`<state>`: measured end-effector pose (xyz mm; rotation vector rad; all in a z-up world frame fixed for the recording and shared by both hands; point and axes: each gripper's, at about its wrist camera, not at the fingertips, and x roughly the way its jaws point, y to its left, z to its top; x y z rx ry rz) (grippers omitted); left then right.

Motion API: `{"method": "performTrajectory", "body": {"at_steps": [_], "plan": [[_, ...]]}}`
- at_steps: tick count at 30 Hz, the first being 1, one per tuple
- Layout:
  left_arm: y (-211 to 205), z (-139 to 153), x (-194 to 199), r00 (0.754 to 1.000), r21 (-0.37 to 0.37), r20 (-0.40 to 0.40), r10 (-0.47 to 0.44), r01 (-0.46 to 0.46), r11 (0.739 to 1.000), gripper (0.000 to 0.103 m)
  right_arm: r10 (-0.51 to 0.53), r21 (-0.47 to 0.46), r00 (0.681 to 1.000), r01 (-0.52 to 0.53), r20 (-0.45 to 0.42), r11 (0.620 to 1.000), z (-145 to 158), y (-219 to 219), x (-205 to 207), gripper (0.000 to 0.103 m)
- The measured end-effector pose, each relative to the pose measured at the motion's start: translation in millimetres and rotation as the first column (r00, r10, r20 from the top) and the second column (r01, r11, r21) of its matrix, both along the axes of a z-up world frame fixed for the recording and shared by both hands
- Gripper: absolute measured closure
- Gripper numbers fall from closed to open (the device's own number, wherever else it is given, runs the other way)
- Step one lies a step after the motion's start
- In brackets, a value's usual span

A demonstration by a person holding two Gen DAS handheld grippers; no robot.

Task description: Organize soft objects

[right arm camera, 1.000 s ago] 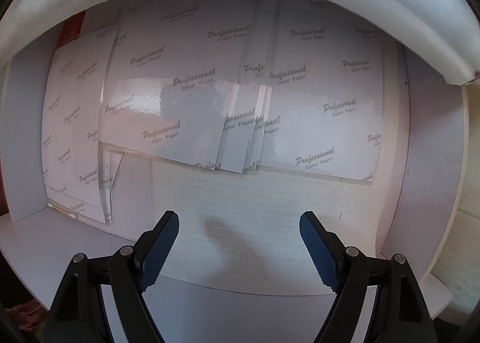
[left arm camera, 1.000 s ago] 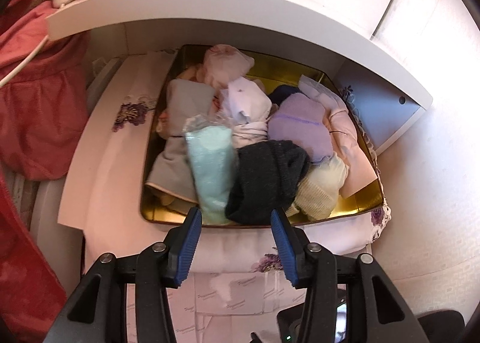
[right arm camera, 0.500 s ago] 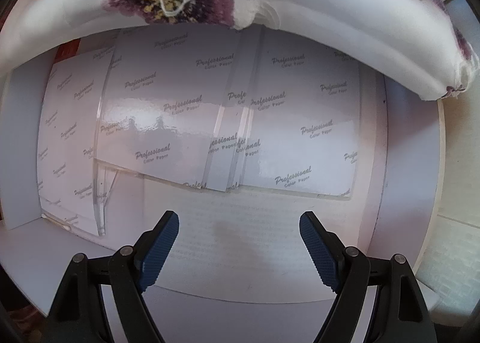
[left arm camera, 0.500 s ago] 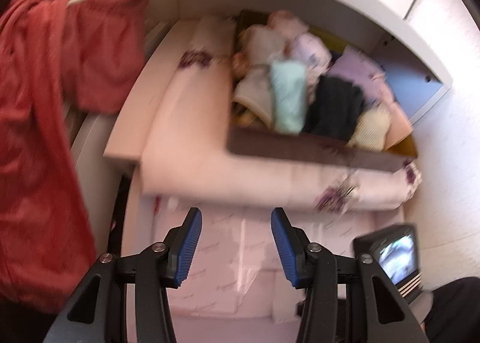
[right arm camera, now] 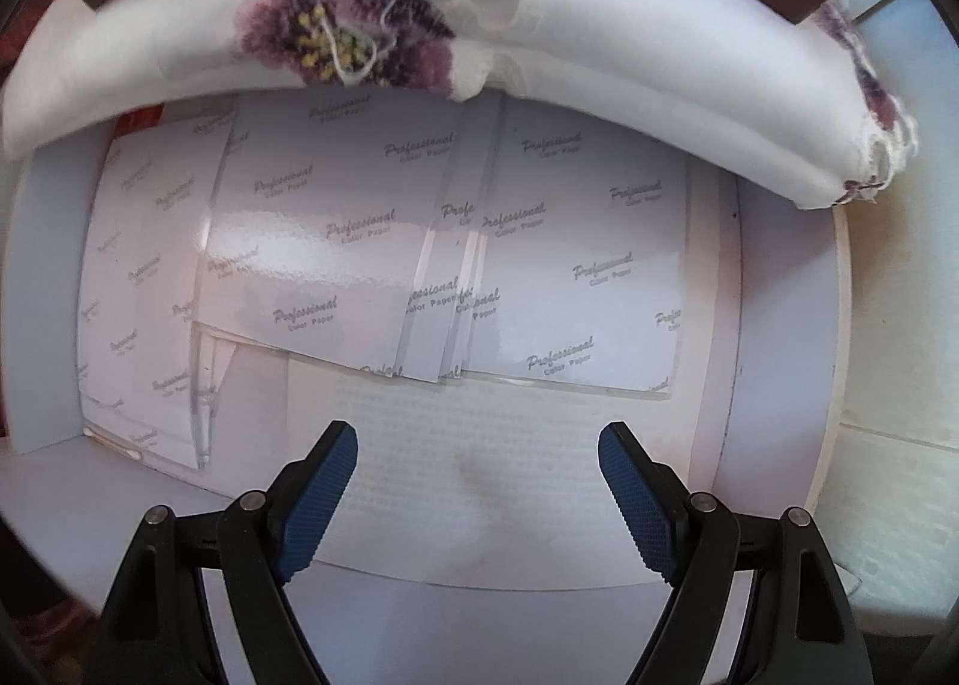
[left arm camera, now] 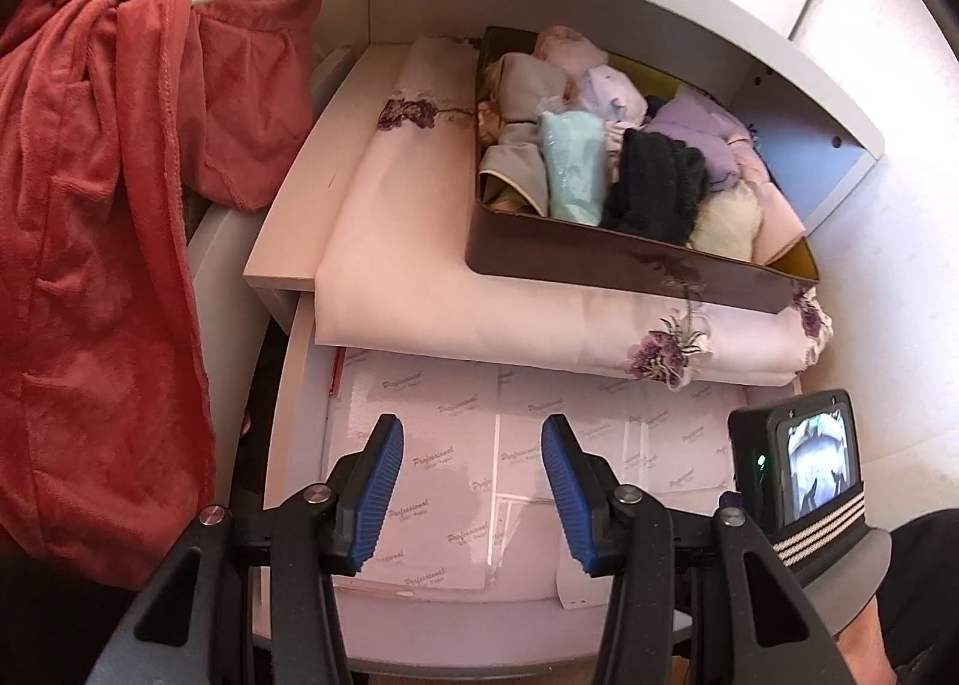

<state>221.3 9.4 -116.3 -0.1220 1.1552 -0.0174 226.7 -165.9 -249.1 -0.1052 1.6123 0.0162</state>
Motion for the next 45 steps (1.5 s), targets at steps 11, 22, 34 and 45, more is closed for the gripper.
{"method": "performTrajectory", "body": {"at_steps": [11, 22, 34, 45], "plan": [[4, 32, -20, 0.996, -0.02, 0.089, -0.003, 0.004, 1.0, 0.055, -0.085, 0.065, 0.987, 0.077, 0.138, 0.995, 68, -13, 2, 0.019], [4, 62, -43, 0.983, -0.014, 0.185, -0.011, 0.014, 1.0, 0.055, -0.118, 0.071, 0.92, 0.099, 0.373, 0.993, 144, -12, -10, 0.017], [-3, 113, -73, 0.948, 0.015, 0.317, -0.028, 0.024, 1.0, 0.054, -0.083, 0.03, 0.827, 0.079, 0.556, 0.996, 213, -2, -38, 0.009], [2, 182, -104, 0.88, 0.036, 0.474, -0.03, 0.015, 0.999, 0.039, -0.065, 0.003, 0.66, 0.094, 0.748, 0.996, 326, 7, -74, 0.0]]}}
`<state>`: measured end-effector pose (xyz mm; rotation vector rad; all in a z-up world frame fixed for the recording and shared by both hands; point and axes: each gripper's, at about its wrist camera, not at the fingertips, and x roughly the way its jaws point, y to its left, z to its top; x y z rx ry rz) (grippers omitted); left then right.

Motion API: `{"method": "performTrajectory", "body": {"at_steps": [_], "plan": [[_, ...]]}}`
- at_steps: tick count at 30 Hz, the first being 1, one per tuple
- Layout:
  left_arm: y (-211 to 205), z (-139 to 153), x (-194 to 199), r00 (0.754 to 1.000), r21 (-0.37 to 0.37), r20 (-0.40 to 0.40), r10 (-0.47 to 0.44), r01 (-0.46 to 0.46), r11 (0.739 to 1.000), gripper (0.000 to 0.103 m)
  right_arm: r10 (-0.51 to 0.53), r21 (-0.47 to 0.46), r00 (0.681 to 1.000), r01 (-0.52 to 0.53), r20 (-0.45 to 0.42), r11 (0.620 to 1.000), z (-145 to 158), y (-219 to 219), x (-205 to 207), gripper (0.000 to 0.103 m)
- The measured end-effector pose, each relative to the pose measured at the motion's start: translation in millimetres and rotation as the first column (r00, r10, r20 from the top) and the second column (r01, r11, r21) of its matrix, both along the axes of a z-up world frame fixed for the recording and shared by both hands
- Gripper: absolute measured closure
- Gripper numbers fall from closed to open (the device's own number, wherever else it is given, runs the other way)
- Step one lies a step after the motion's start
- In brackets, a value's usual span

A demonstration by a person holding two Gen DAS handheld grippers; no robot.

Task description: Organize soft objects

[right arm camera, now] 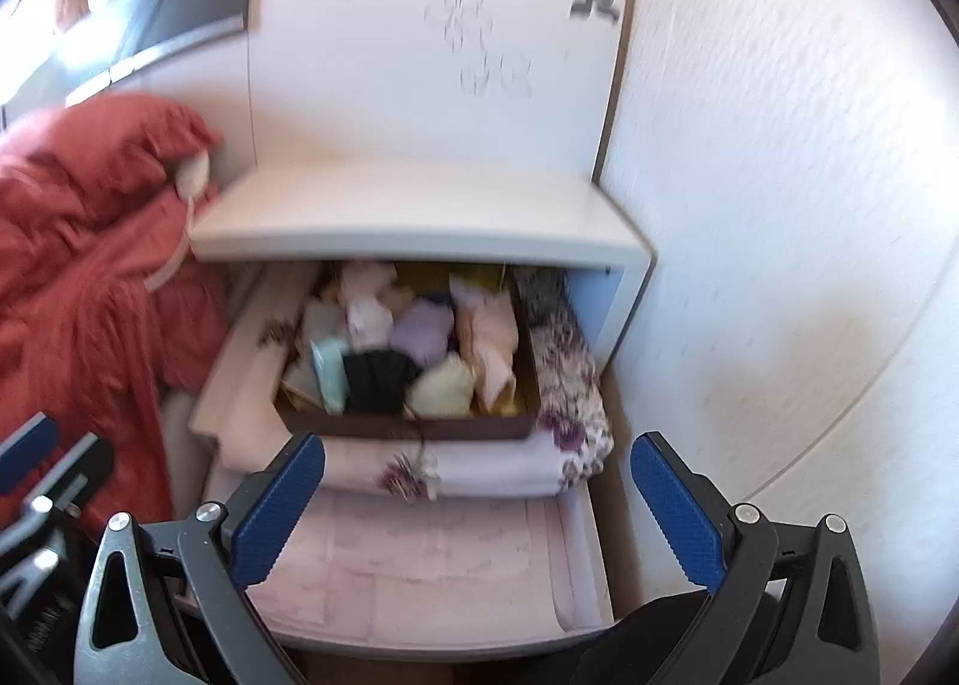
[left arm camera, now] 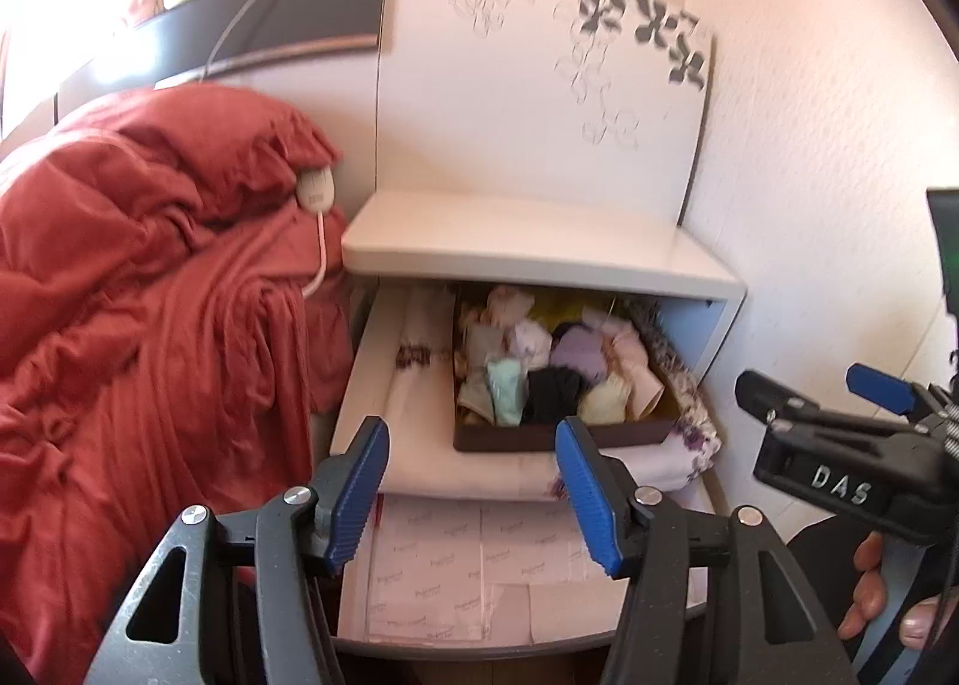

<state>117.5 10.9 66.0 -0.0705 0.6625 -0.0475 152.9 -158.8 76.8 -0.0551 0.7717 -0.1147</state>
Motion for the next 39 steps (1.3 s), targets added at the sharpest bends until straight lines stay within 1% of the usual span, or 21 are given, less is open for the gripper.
{"method": "performTrajectory", "body": {"at_steps": [1, 2, 3, 4, 6, 9, 10, 15, 19, 20, 23, 25, 28, 33, 39], "plan": [[1, 5, -3, 1.0, -0.004, 0.013, 0.001, -0.001, 1.0, 0.036, -0.004, 0.005, 1.0, 0.004, 0.025, 1.0, 11, 1, -5, 0.0], [1, 13, -8, 0.999, -0.007, 0.034, 0.001, -0.001, 1.0, 0.031, -0.009, 0.011, 0.999, 0.008, 0.043, 1.0, 18, 1, -9, 0.0], [1, 17, -11, 0.999, -0.009, 0.049, 0.0, 0.0, 1.0, 0.028, -0.014, 0.025, 0.998, 0.013, 0.067, 1.0, 28, 0, -14, 0.0], [2, 26, -17, 0.997, -0.009, 0.08, 0.006, -0.005, 1.0, 0.027, -0.016, 0.035, 0.997, 0.013, 0.08, 0.999, 34, 0, -17, 0.0], [3, 37, -23, 0.994, -0.008, 0.111, 0.02, -0.019, 1.0, 0.02, -0.028, 0.035, 0.993, 0.024, 0.116, 0.999, 46, 0, -26, 0.0], [2, 47, -30, 0.99, -0.015, 0.139, 0.029, -0.028, 1.0, 0.019, -0.03, 0.017, 0.989, 0.027, 0.144, 0.999, 55, 1, -39, 0.0], [1, 49, -31, 0.99, -0.015, 0.136, 0.039, -0.037, 0.999, 0.019, -0.032, 0.01, 0.988, 0.03, 0.15, 0.999, 56, 0, -43, 0.0], [-6, 41, -30, 0.996, -0.012, 0.084, 0.042, -0.042, 0.999, 0.019, -0.052, -0.039, 0.98, 0.06, 0.194, 0.997, 51, -8, -63, 0.0], [-8, 33, -32, 0.996, 0.007, 0.075, 0.057, -0.057, 0.998, 0.019, -0.072, 0.004, 0.975, 0.073, 0.212, 0.997, 47, -19, -74, 0.0], [-7, 32, -32, 0.995, 0.013, 0.075, 0.066, -0.067, 0.998, 0.019, -0.075, 0.009, 0.975, 0.075, 0.209, 0.997, 47, -20, -74, 0.0], [-4, 29, -32, 0.995, 0.004, 0.068, 0.075, -0.076, 0.997, 0.019, -0.075, 0.035, 0.977, 0.069, 0.201, 0.997, 45, -20, -71, 0.0], [0, 27, -32, 0.994, -0.001, 0.065, 0.092, -0.093, 0.996, 0.019, -0.066, 0.03, 0.976, 0.061, 0.206, 0.998, 43, -17, -72, 0.0], [3, 26, -31, 0.993, -0.01, 0.066, 0.1, -0.1, 0.995, 0.019, -0.049, 0.023, 0.981, 0.046, 0.189, 0.999, 37, -12, -70, 0.0], [3, 24, -30, 0.994, -0.008, 0.064, 0.093, -0.093, 0.996, 0.019, -0.053, 0.033, 0.985, 0.048, 0.164, 0.998, 29, -12, -67, 0.0], [1, 19, -28, 0.997, -0.013, 0.036, 0.074, -0.073, 0.997, 0.019, -0.056, 0.024, 0.987, 0.053, 0.151, 0.998, 24, -12, -65, 0.0]]}}
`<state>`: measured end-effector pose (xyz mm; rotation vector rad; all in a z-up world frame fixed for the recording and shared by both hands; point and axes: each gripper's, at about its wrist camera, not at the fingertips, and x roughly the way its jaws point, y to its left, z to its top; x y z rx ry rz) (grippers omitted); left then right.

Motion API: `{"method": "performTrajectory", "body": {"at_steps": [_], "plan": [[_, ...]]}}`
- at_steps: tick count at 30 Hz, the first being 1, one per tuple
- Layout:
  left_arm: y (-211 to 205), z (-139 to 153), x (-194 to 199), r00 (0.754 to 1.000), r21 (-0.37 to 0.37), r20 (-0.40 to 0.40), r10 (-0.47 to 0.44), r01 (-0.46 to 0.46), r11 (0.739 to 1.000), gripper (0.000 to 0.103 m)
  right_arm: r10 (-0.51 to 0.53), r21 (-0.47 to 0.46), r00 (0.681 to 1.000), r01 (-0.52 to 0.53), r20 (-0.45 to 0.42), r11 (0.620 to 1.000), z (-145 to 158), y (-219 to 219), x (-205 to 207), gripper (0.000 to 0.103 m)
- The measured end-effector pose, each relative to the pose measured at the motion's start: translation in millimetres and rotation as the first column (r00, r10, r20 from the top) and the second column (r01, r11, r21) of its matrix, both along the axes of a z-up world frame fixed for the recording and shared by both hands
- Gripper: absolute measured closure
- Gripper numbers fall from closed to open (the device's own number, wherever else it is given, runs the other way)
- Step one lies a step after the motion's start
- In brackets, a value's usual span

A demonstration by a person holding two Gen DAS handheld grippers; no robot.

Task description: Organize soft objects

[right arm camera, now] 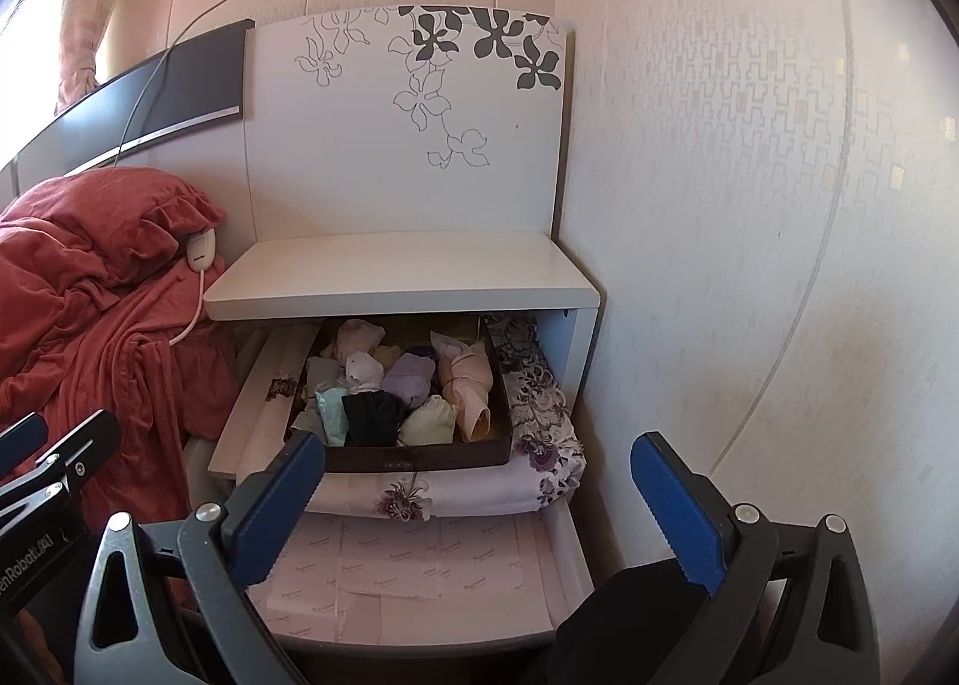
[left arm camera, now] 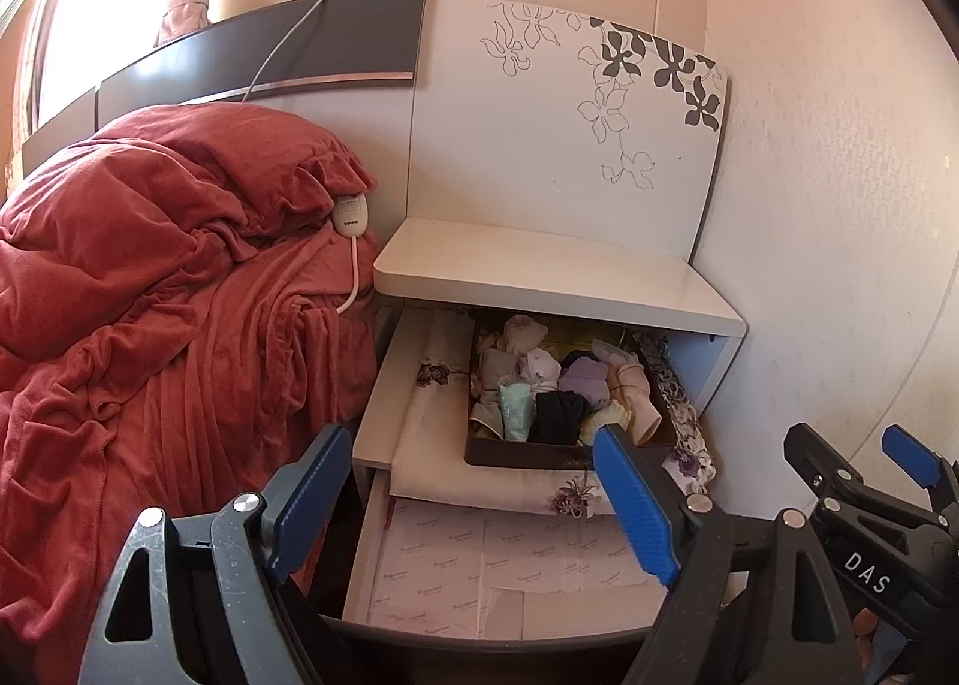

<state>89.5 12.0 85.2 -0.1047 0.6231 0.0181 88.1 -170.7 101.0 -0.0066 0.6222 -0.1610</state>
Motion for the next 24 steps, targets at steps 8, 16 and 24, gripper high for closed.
{"method": "performTrajectory", "body": {"at_steps": [8, 16, 24], "plan": [[-0.8, 0.2, -1.5, 1.0, 0.0, 0.007, -0.009, 0.009, 1.0, 0.019, 0.01, -0.006, 1.0, -0.011, -0.02, 1.0, -4.2, 1.8, 3.4, 0.0], [-1.9, 1.0, -2.2, 1.0, -0.007, 0.009, -0.016, 0.016, 1.0, 0.019, 0.017, -0.012, 1.0, -0.017, -0.022, 1.0, -4.6, 2.8, 3.1, 0.0], [-2.4, 0.6, -2.3, 1.0, -0.008, 0.002, -0.019, 0.019, 1.0, 0.019, 0.015, -0.006, 1.0, -0.015, -0.026, 1.0, -6.3, 1.4, 3.5, 0.0]]}}
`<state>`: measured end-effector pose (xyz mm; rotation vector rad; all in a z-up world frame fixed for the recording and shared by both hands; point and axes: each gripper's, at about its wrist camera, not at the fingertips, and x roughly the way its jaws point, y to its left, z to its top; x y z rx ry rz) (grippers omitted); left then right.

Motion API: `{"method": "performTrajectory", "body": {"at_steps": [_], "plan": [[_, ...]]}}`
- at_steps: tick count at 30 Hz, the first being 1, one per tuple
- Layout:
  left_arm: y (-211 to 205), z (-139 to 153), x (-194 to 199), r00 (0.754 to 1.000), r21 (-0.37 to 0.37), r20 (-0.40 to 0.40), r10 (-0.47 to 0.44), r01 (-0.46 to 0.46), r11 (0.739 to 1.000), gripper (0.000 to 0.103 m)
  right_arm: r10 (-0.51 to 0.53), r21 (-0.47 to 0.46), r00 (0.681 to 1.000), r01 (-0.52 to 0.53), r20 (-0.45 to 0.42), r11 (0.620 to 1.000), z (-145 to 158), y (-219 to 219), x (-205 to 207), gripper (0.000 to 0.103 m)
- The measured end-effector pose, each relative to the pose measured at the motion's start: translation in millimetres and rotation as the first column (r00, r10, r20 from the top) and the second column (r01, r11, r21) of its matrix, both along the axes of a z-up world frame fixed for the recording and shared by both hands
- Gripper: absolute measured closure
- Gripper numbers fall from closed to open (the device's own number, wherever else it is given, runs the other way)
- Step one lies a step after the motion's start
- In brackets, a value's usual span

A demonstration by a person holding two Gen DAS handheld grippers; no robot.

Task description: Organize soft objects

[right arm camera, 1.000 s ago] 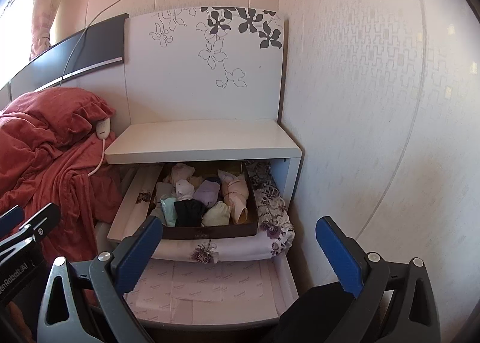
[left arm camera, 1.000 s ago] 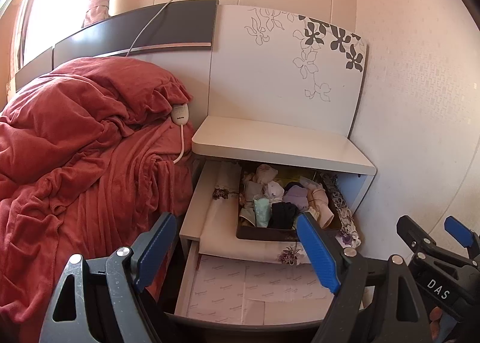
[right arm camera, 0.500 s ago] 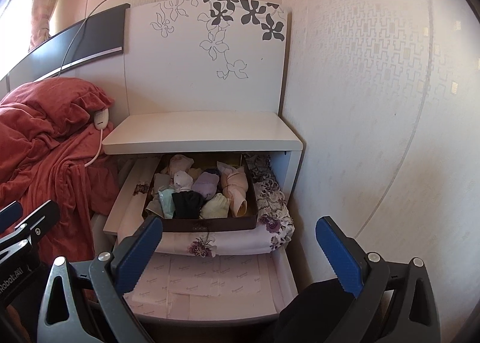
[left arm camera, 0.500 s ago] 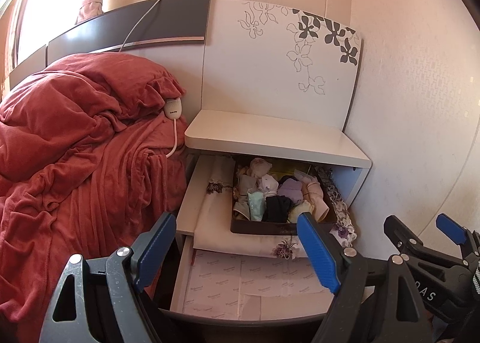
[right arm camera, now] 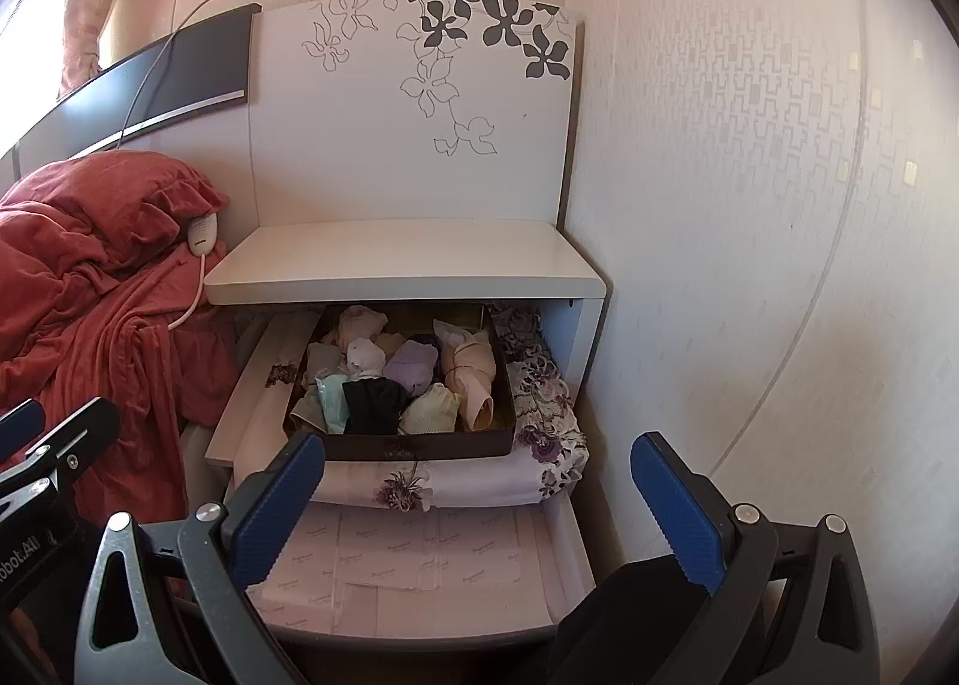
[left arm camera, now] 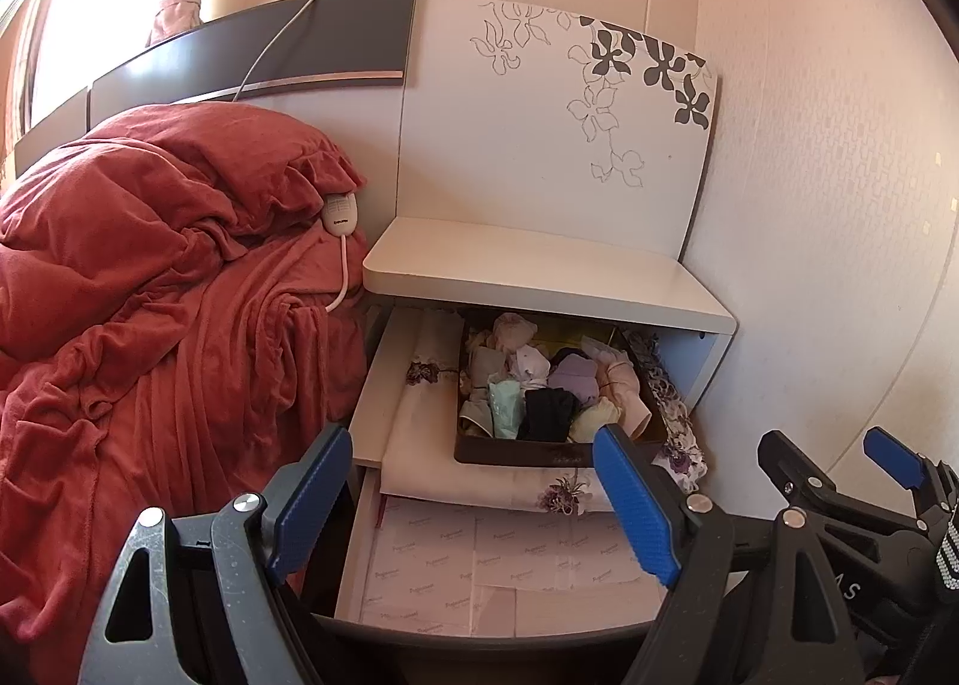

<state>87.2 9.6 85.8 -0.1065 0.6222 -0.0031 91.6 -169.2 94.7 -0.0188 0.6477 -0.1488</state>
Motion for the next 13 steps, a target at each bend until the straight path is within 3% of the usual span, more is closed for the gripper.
{"method": "performTrajectory", "body": {"at_steps": [13], "plan": [[0.1, -2.1, -0.5, 1.0, 0.013, 0.011, 0.02, -0.02, 1.0, 0.029, 0.001, 0.006, 1.0, -0.001, -0.01, 1.0, -2.5, 1.4, 0.5, 0.0]]}}
